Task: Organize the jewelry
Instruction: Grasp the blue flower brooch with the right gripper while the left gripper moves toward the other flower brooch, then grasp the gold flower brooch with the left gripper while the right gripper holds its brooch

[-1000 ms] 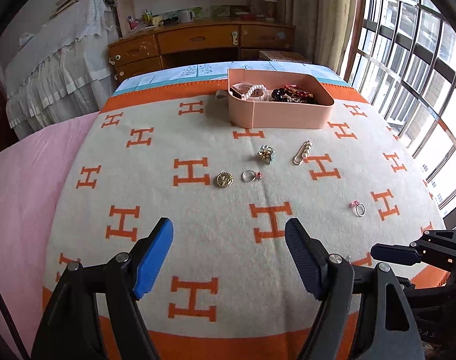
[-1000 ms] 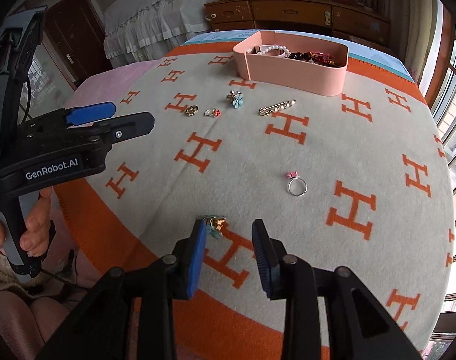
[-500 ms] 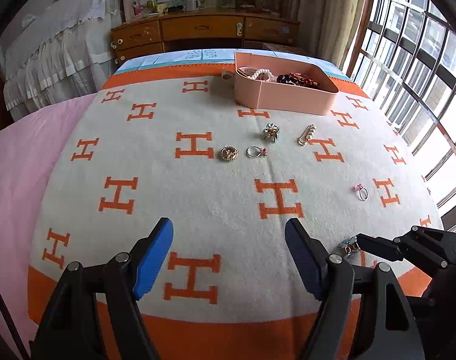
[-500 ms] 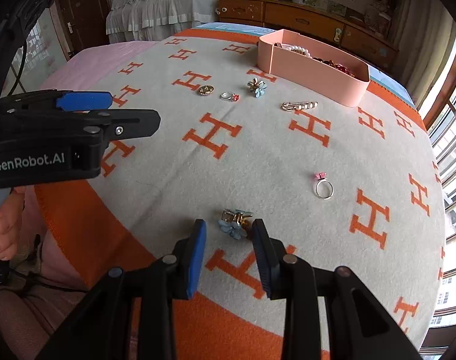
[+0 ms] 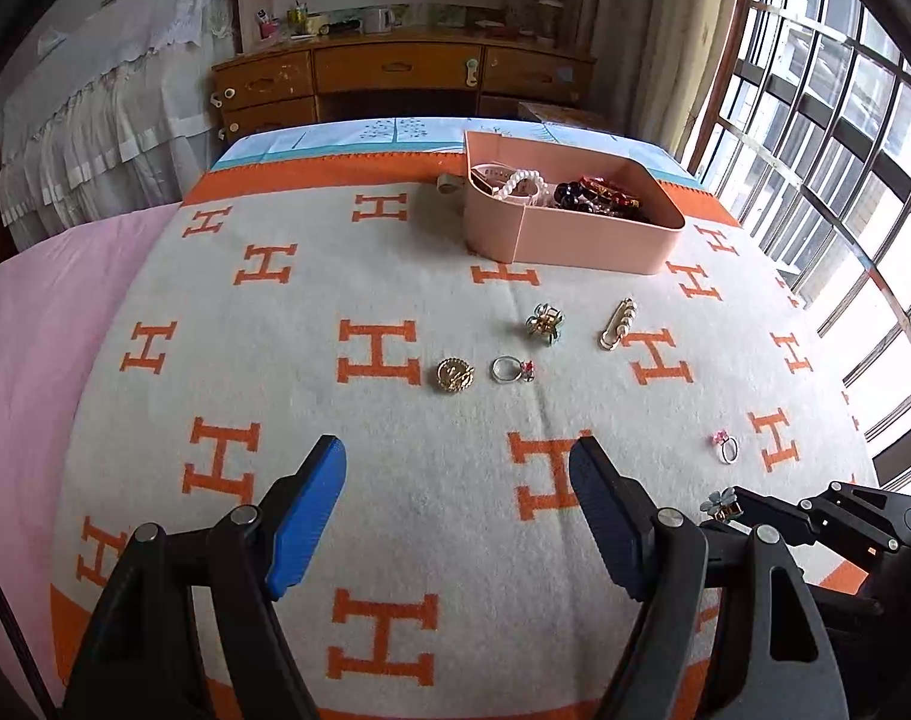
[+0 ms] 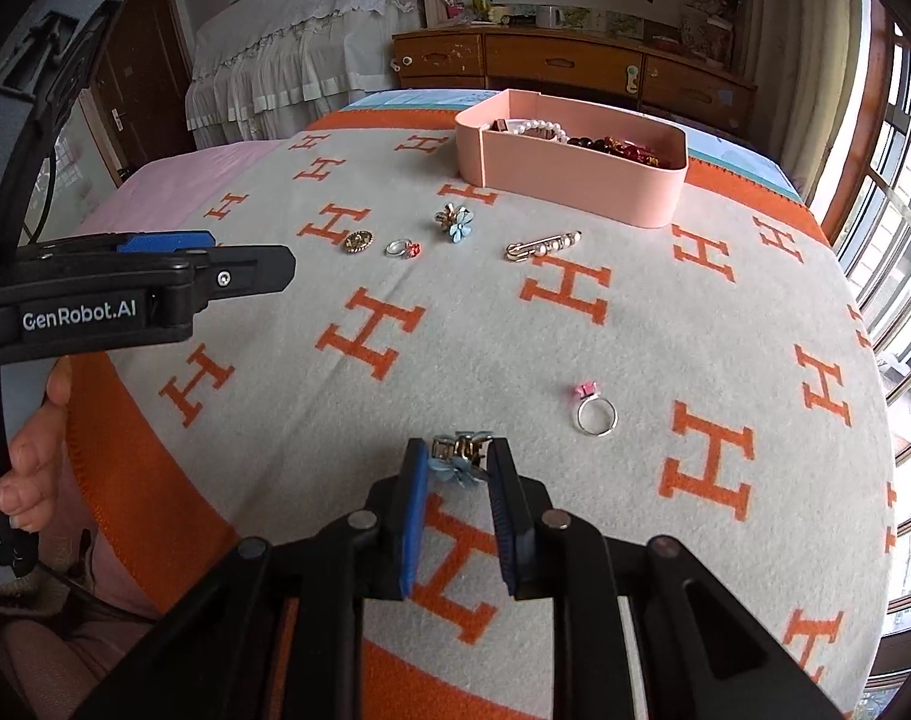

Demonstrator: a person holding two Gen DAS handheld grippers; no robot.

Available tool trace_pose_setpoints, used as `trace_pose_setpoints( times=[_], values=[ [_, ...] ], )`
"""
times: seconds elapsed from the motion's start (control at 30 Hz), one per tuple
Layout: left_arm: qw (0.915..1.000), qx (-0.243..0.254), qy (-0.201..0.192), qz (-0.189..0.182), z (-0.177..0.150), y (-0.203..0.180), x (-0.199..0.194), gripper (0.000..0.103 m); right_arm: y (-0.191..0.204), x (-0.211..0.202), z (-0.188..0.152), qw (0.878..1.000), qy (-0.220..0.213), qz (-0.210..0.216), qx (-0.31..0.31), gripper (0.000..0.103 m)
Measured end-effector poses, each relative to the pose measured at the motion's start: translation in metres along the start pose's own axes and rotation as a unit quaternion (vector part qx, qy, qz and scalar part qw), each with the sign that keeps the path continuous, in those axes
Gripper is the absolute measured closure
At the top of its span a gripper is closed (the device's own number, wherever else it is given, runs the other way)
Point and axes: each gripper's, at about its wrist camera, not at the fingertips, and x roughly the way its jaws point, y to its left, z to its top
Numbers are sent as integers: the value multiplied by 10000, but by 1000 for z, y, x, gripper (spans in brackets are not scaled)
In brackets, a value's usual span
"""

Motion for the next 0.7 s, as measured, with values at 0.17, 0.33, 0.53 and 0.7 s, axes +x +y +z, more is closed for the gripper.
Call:
trace_pose_setpoints(
  times=[0.17,0.33,0.53,0.7],
  values=[
    [9991,-214,112,-345,21,-11,14,28,-15,-6,13,9994,-269,68,184,83],
    [9959,-325,342,-778,38,-33,31,38,-38,-1,22,9983,-339,154,444,83],
    [9817,-1129,1056,-1116,68,-31,72,63,-61,4,29,9971,-369,264,615,83],
    [9657,-1775,1538,-1108,83,-20,94,65,-75,2,32,9960,-465,330,686,83]
  ],
)
